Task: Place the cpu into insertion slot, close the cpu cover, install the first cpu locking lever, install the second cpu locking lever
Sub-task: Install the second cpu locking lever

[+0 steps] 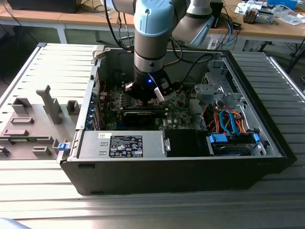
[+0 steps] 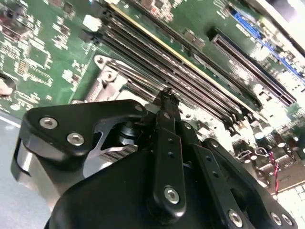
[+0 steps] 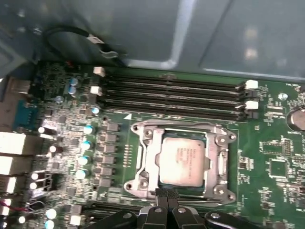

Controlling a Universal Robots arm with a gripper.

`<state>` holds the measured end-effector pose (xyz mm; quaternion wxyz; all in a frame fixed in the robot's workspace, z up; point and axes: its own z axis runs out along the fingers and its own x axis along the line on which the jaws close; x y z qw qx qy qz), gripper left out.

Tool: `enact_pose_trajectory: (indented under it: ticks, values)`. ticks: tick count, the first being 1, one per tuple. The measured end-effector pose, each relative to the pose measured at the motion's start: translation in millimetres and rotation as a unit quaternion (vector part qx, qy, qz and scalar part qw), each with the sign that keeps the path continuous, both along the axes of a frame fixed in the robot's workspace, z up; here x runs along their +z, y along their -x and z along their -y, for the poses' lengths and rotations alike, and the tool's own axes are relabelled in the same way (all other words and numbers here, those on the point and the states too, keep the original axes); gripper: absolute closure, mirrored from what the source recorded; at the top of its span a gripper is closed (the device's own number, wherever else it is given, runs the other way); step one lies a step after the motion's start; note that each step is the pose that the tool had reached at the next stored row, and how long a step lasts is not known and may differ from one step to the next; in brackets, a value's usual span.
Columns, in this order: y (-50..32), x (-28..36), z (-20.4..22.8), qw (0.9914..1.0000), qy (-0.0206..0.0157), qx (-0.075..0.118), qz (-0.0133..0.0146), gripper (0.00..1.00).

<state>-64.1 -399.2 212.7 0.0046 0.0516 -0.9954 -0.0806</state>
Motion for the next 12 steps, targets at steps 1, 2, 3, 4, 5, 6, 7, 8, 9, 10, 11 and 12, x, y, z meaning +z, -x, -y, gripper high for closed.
enact_pose_trajectory:
  ticks: [1, 2, 3, 4, 5, 6, 7, 8, 9, 10, 11, 12]
  values:
    - [-3.8, 0.0, -0.1, 1.00000, 0.0012, 0.000, -0.0013, 0.89]
    - [-6.7, 0.0, -0.2, 1.00000, 0.0017, 0.000, -0.0024, 0.89]
    - [-10.1, -0.1, -0.3, 0.99999, 0.0021, 0.000, -0.0036, 0.89]
    - [-14.1, -0.1, -0.5, 0.99998, 0.0032, 0.000, -0.0048, 0.89]
    - [-19.4, -0.1, -0.6, 0.99997, 0.0045, 0.000, -0.0060, 0.89]
    - [-23.9, -0.1, -0.8, 0.99996, 0.0050, 0.000, -0.0069, 0.89]
    - [-26.8, -0.1, -1.1, 0.99996, 0.0055, 0.000, -0.0075, 0.89]
    - [-29.0, -0.1, -1.5, 0.99995, 0.0063, 0.000, -0.0078, 0.89]
    - [-33.4, -0.1, -2.8, 0.99994, 0.0076, 0.000, -0.0084, 0.89]
    - [-37.6, -0.1, -4.3, 0.99992, 0.0089, 0.000, -0.0091, 0.89]
    - [-41.4, -0.1, -5.8, 0.99990, 0.0100, 0.000, -0.0096, 0.89]
    - [-45.3, -0.1, -7.4, 0.99988, 0.0117, 0.000, -0.0102, 0.89]
